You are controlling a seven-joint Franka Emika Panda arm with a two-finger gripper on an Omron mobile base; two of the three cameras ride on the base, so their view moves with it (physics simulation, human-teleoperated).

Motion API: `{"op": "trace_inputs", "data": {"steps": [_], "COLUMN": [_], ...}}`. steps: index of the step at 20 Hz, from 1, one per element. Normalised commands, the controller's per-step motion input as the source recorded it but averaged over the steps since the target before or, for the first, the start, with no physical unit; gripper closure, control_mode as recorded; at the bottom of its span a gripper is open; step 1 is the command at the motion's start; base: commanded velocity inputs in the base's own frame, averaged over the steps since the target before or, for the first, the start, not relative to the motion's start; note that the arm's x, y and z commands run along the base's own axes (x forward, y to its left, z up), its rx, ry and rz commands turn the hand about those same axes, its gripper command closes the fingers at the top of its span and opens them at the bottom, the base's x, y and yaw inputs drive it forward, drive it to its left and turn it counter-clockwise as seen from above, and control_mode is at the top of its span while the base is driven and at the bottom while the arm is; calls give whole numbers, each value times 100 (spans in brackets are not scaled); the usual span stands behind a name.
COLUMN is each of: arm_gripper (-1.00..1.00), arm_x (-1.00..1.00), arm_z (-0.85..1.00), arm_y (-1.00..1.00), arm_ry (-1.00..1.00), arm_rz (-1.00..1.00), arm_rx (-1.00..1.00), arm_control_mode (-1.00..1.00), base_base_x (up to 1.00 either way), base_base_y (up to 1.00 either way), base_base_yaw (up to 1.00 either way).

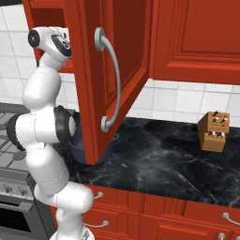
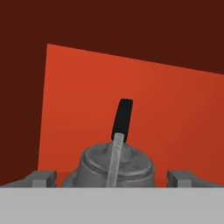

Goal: Pick the kettle from the cabinet and place it on a stove burner. Then pick the pot from the counter and place it on another stove burner. Finally, turn both burners on.

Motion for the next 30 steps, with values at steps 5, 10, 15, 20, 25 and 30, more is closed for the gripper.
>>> {"op": "trace_inputs", "data": {"steps": [5, 10, 15, 20, 25, 30], "arm_gripper": [-100, -100, 100, 100, 100, 100], "arm_x": [17, 9, 0, 0, 0, 0], "arm_z": [0, 0, 0, 0, 0, 0], "arm_y": [0, -2, 0, 0, 0, 0], "arm_ry": [0, 0, 0, 0, 0, 0], "arm_rz": [0, 0, 0, 0, 0, 0], "arm_rx": [0, 0, 0, 0, 0, 0], "arm_control_mode": [-100, -100, -100, -100, -100, -100], "base_base_x": [0, 0, 0, 0, 0, 0], "base_base_y": [0, 0, 0, 0, 0, 0], "base_base_yaw": [0, 0, 0, 0, 0, 0]}}
